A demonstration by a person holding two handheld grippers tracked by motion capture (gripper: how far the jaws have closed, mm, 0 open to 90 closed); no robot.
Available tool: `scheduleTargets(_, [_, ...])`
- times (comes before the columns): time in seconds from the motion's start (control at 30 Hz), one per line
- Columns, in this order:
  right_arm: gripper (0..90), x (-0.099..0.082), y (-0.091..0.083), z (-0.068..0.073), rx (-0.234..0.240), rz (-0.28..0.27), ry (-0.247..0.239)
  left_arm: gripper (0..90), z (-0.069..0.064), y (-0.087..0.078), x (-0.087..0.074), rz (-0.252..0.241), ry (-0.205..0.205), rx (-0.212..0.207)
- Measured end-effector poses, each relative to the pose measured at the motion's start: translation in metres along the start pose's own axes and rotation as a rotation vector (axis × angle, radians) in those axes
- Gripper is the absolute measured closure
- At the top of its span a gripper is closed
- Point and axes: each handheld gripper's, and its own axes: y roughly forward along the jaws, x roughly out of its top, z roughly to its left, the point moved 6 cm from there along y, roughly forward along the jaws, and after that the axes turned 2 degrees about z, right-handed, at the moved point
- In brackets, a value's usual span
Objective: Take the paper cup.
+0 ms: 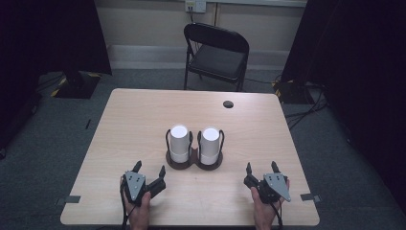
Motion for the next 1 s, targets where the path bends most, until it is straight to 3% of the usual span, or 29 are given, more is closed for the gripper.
scheduleTargets(0.3, [16.4,0.0,0.0,0.0,0.007,0.004,0.0,16.2,-0.001,0.001,0.0,0.013,0.011,0.012])
scheduleTargets(0.4, [16.4,0.0,0.0,0.0,0.006,0.007,0.004,17.1,-0.004,0.002,-0.001,0.038,0.049,0.016])
scheduleTargets(0.47, [16.5,0.0,0.0,0.0,0.011,0.002,0.003,17.1,-0.007,0.0,-0.001,0.03,0.066,-0.028])
scheduleTargets(0.73, [17.0,0.0,0.0,0.001,0.017,0.006,0.001,15.3,-0.009,-0.003,0.004,0.036,0.037,-0.061])
scheduleTargets(0.87, [17.2,0.0,0.0,0.001,0.019,0.005,0.0,15.9,-0.018,-0.006,0.012,0.02,0.036,-0.11])
scheduleTargets(0.93, [17.4,0.0,0.0,0.001,0.017,0.005,-0.001,16.9,-0.024,-0.009,0.019,0.009,0.051,-0.116])
scheduleTargets(1.0, [17.8,0.0,-0.001,0.001,0.013,0.003,-0.001,16.6,-0.03,-0.011,0.026,-0.004,0.036,-0.118])
